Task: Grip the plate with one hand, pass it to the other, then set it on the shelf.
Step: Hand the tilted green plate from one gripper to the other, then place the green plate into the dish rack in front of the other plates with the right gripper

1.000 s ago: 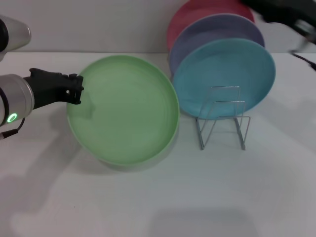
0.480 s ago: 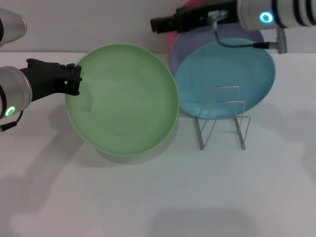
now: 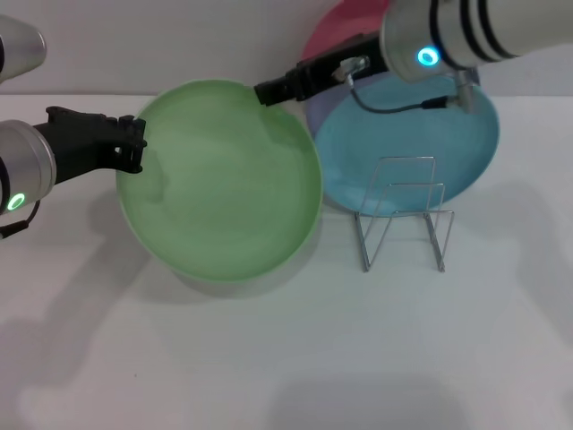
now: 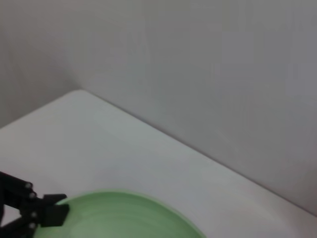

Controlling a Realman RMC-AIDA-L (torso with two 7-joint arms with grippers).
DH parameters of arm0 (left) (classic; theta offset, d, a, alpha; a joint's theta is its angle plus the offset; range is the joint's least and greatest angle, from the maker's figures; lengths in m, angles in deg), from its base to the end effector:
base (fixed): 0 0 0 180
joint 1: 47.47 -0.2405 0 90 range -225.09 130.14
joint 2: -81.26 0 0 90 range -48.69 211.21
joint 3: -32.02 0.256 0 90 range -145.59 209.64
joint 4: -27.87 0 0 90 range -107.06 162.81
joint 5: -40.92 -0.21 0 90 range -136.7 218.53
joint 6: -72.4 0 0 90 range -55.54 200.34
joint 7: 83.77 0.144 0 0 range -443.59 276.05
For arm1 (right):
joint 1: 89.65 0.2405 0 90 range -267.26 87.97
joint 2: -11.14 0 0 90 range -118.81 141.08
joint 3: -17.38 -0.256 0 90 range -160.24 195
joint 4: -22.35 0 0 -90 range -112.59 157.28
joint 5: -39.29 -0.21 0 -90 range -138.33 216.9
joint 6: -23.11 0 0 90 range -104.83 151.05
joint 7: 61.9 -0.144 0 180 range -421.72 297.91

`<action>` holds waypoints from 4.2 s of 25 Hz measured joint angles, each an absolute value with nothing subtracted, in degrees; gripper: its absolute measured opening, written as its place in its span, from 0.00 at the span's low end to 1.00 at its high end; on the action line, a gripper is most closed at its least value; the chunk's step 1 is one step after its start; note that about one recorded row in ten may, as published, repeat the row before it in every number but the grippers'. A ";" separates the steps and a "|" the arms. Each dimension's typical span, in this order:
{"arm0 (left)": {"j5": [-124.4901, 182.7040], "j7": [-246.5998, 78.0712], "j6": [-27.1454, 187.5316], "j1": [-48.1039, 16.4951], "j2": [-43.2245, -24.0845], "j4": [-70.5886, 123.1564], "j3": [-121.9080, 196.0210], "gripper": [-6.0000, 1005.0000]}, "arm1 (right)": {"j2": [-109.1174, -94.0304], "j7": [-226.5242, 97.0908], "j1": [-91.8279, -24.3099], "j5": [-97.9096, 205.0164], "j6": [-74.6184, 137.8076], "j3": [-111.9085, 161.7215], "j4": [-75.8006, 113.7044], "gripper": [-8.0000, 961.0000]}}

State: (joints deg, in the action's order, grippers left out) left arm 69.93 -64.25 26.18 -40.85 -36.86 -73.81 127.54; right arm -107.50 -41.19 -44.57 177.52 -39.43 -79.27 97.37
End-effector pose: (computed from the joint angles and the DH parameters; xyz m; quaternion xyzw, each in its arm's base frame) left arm -0.1730 0.3375 0.0359 -0.8464 -0.2901 -0.0736 0.4405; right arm 0.0634 0.4185 -0.0101 -0.9159 0.2942 0.0631 0.2656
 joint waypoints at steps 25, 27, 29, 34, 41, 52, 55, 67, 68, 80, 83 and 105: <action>70.36 -63.49 25.82 -40.79 -36.86 -73.82 127.46 0.12 | -107.73 -37.48 -39.71 177.13 -33.24 -74.99 86.28 0.53; 70.36 -63.48 25.85 -40.85 -36.86 -73.83 127.47 0.12 | -107.77 -37.09 -39.89 177.13 -32.82 -74.39 86.33 0.46; 70.36 -63.47 25.97 -40.88 -36.86 -73.84 127.53 0.12 | -107.78 -36.99 -39.93 177.13 -32.69 -74.17 86.32 0.42; 70.39 -63.43 26.66 -40.83 -36.89 -73.90 127.75 0.13 | -107.77 -35.26 -41.17 177.13 -32.50 -73.51 87.39 0.29; 70.71 -63.38 26.93 -40.86 -37.03 -75.40 128.26 0.14 | -107.79 -34.97 -43.67 177.42 -31.43 -70.95 90.04 0.14; 70.31 -59.60 39.91 -46.97 -37.02 -78.84 131.31 0.30 | -107.87 -35.16 -47.22 177.82 -31.46 -70.56 95.08 0.05; 70.04 -57.56 55.65 -51.98 -36.98 -78.69 133.80 0.42 | -107.86 -35.46 -48.35 178.23 -31.43 -70.90 96.43 0.04; 70.61 -70.61 127.75 -55.84 -37.19 -43.21 142.61 0.74 | -107.85 -13.02 -71.03 155.47 -14.35 -74.15 113.95 0.04; 70.64 -72.25 130.21 -55.36 -37.19 -40.54 142.62 0.75 | -107.85 -6.49 -73.28 148.61 -13.88 -74.25 114.29 0.04; 70.58 -87.25 143.63 -46.67 -37.17 -12.98 142.03 0.80 | -108.12 91.89 -83.92 80.26 -44.76 -75.83 81.85 0.04; 70.56 -87.94 143.71 -46.39 -37.20 -11.48 142.11 0.80 | -108.16 102.62 -83.58 76.41 -51.51 -79.21 75.61 0.04; 70.44 -91.24 143.05 -45.53 -37.33 -7.21 143.74 0.80 | -108.03 102.98 -81.76 76.65 -61.90 -91.10 60.72 0.04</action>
State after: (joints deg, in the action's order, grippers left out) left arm 70.44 -91.24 143.05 -45.53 -37.33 -7.21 143.74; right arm -108.03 102.98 -81.76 76.65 -61.90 -91.10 60.72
